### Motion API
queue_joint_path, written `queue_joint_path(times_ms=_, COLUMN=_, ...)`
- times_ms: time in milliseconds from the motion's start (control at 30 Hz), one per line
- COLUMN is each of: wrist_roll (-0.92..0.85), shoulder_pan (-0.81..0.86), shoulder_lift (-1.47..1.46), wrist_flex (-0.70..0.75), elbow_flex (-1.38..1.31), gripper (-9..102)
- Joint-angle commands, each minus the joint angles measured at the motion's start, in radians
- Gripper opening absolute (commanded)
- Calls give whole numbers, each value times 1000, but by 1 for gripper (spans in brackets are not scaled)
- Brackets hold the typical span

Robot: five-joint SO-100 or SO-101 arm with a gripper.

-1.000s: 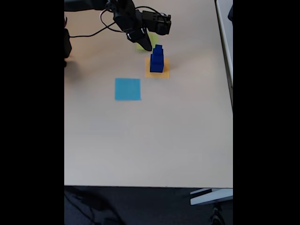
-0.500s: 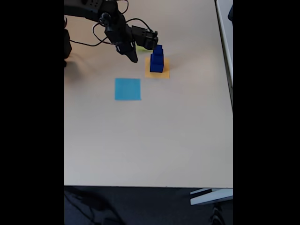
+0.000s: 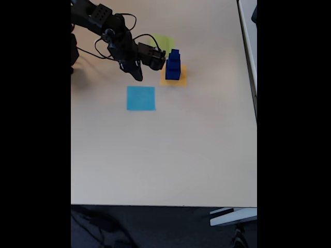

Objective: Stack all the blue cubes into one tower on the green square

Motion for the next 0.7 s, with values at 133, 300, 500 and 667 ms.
queue_joint_path(times_ms=133, wrist_roll=0, shoulder_pan=34, shoulder_lift=9, wrist_flex=-118, elbow_flex=40, gripper=0)
queue_joint_path(times_ms=300, wrist_roll=52, shoulder_pan=15, shoulder_lift=9, wrist_flex=-276, elbow_flex=167, gripper=1)
queue_joint_path(times_ms=500, wrist_roll=64, shoulder_pan=11, shoulder_lift=9, wrist_flex=-382, elbow_flex=250, gripper=1)
queue_joint_path(times_ms=667, wrist_roll=46, shoulder_pan=32, shoulder_lift=-23, wrist_flex=-430, elbow_flex=255, gripper=1)
